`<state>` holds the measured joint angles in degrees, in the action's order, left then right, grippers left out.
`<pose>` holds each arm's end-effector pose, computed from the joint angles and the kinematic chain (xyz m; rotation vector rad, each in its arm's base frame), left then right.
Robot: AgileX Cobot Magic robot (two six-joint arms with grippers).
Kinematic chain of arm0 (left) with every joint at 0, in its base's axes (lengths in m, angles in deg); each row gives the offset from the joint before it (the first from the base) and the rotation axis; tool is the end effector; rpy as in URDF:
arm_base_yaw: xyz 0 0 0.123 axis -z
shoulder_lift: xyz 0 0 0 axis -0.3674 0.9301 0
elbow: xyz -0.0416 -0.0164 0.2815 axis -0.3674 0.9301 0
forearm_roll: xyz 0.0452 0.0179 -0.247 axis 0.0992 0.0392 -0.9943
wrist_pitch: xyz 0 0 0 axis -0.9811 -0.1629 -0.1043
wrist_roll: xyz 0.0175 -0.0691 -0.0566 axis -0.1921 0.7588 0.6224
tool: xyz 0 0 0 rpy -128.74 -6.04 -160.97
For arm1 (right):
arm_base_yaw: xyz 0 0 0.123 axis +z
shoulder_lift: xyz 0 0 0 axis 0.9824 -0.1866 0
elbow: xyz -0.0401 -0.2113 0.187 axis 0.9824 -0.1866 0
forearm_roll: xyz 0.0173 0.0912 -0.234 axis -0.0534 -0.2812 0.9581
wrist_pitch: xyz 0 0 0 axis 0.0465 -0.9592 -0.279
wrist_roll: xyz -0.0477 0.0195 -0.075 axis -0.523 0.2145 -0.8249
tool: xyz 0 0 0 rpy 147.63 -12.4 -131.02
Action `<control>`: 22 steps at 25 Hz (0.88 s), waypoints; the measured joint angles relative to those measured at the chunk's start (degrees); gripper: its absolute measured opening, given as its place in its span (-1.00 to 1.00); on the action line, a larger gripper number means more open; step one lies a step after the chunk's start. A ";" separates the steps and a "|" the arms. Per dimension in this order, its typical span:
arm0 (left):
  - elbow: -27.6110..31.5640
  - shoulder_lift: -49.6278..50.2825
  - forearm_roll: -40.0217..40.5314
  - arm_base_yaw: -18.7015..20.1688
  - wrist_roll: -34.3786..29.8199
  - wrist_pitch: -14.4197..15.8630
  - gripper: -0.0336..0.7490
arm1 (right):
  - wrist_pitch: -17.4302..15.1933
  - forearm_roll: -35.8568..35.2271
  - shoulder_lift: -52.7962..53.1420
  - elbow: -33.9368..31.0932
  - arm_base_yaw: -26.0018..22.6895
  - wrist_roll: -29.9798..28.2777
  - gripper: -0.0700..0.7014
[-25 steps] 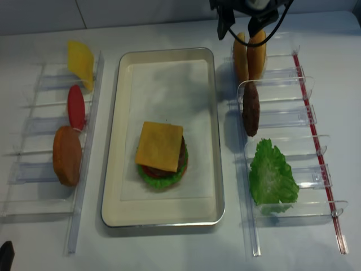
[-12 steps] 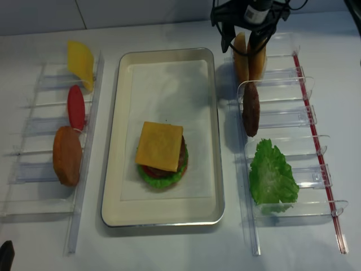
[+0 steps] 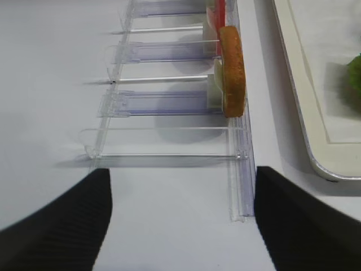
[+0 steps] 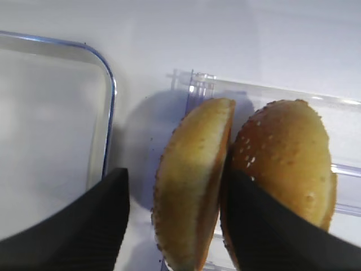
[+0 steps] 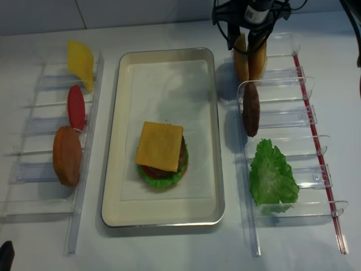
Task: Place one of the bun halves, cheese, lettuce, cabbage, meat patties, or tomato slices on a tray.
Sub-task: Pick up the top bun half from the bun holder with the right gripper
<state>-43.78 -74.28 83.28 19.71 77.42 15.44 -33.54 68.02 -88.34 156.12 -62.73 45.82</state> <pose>-0.0128 0.0075 0.2649 -0.0995 2.1563 0.1038 0.4352 0.1428 0.2545 -0.1670 2.8768 0.3037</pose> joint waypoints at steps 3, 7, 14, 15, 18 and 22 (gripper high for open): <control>0.00 0.00 0.00 0.00 0.00 0.00 0.39 | 0.00 0.00 -0.40 0.00 0.00 0.00 0.23; 0.00 0.00 0.00 0.00 0.00 0.00 0.39 | 0.14 -0.13 -0.93 0.21 0.00 0.00 0.21; 0.00 0.00 0.00 0.00 0.00 0.00 0.39 | 0.04 0.53 -1.02 0.30 0.00 0.09 -0.10; 0.00 0.00 0.00 0.00 0.00 0.00 0.39 | 0.04 0.53 -1.02 0.30 0.00 0.09 -0.16; 0.00 0.00 0.00 0.00 0.00 0.00 0.39 | 0.04 0.97 -1.02 0.30 0.09 -0.05 -0.18; 0.00 0.00 0.00 0.00 0.00 0.00 0.39 | -0.52 1.08 -1.16 0.93 0.09 -0.45 -0.18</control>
<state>-43.78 -74.28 83.28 19.71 77.42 15.44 -34.06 69.10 -89.49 157.05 -62.64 45.37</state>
